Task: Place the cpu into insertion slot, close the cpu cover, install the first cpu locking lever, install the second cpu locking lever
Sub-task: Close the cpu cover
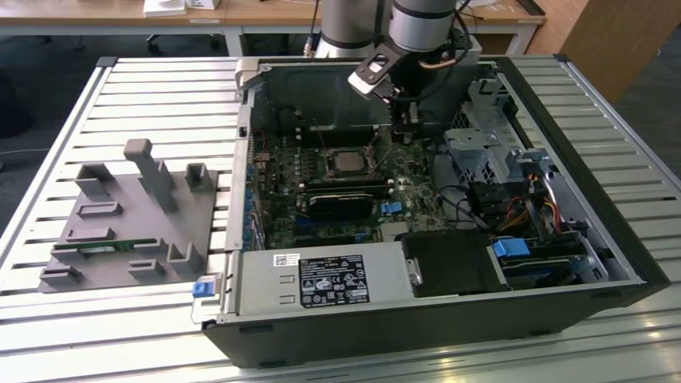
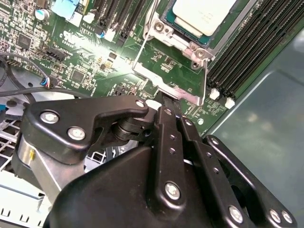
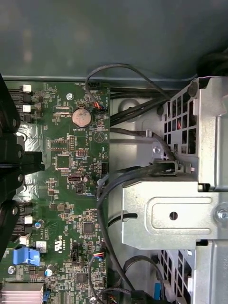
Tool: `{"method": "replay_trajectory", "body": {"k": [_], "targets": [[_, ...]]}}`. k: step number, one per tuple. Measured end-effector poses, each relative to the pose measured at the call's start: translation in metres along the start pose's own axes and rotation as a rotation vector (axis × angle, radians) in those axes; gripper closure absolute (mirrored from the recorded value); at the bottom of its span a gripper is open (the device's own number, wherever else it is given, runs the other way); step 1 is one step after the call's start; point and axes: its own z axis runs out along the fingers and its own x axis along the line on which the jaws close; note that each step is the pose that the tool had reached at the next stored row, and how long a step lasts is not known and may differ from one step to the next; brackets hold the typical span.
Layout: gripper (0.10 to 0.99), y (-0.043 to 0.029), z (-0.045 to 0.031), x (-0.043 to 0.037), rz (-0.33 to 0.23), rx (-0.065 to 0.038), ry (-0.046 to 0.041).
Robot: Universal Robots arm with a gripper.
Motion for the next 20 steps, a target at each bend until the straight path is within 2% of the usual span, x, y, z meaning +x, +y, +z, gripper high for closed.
{"method": "replay_trajectory", "body": {"k": [20], "targets": [[0.98, -0.0148, -0.0003, -0.0002, 0.0, 0.0, 0.0]]}}
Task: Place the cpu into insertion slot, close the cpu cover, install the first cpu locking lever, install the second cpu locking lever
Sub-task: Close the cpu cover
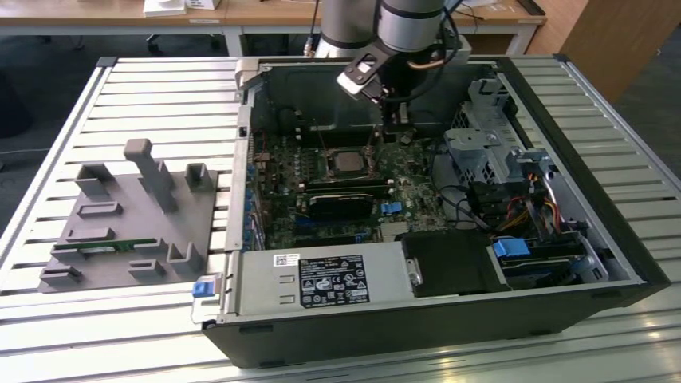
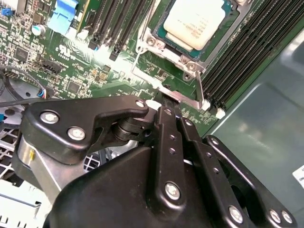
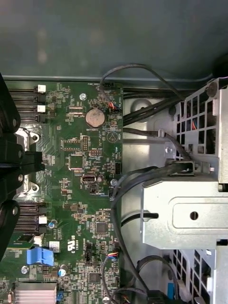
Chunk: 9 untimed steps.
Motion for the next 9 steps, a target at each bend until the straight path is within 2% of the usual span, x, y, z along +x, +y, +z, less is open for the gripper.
{"method": "replay_trajectory", "body": {"k": [9], "targets": [[0.98, -0.0054, -0.0001, -0.0001, 0.0, 0.0, 0.0]]}}
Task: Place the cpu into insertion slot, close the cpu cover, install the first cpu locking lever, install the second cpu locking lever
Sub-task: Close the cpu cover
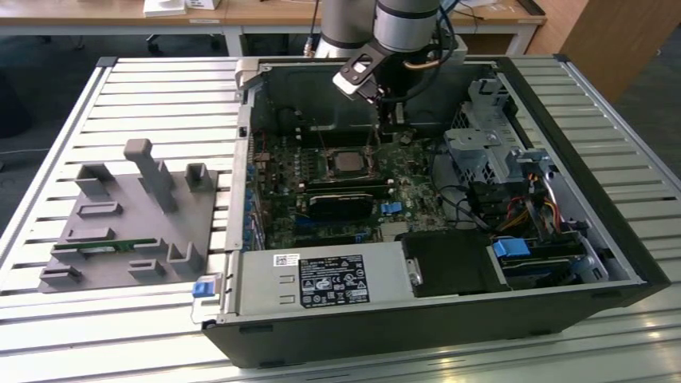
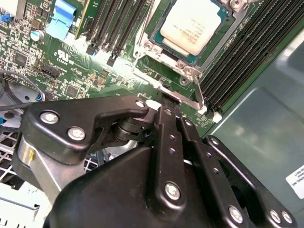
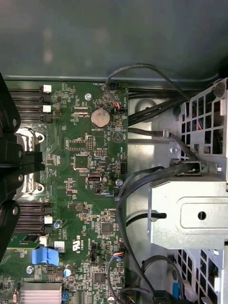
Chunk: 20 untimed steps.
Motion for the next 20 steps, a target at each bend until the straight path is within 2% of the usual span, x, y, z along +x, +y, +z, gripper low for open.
{"method": "replay_trajectory", "body": {"k": [20], "targets": [[0.98, -0.0113, 0.0, -0.0001, 0.0, 0.0, 0.0]]}}
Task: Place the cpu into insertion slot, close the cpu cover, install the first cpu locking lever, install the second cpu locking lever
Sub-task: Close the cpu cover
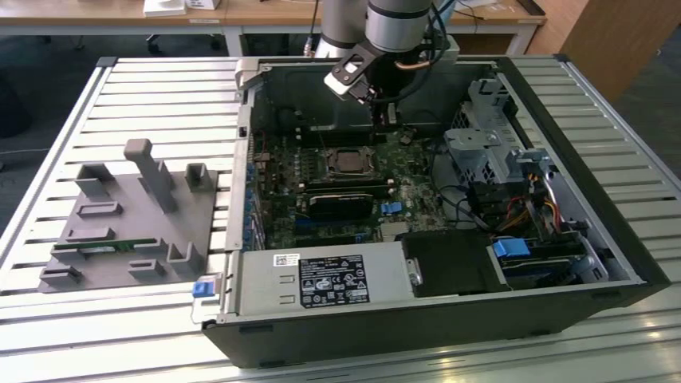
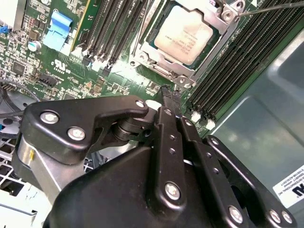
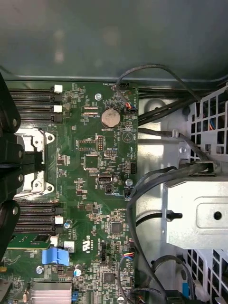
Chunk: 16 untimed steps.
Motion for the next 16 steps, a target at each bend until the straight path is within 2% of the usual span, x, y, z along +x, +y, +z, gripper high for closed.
{"method": "replay_trajectory", "body": {"k": [7, 13, 16], "targets": [[0.98, -0.0058, 0.0015, -0.0005, 0.0, 0.0, 0.0001], [0.98, -0.0073, 0.009, -0.0063, 0.0, 0.0, 0.0003], [0.98, -0.0132, 0.0108, -0.0065, 0.0, 0.0, 0.0001]]}}
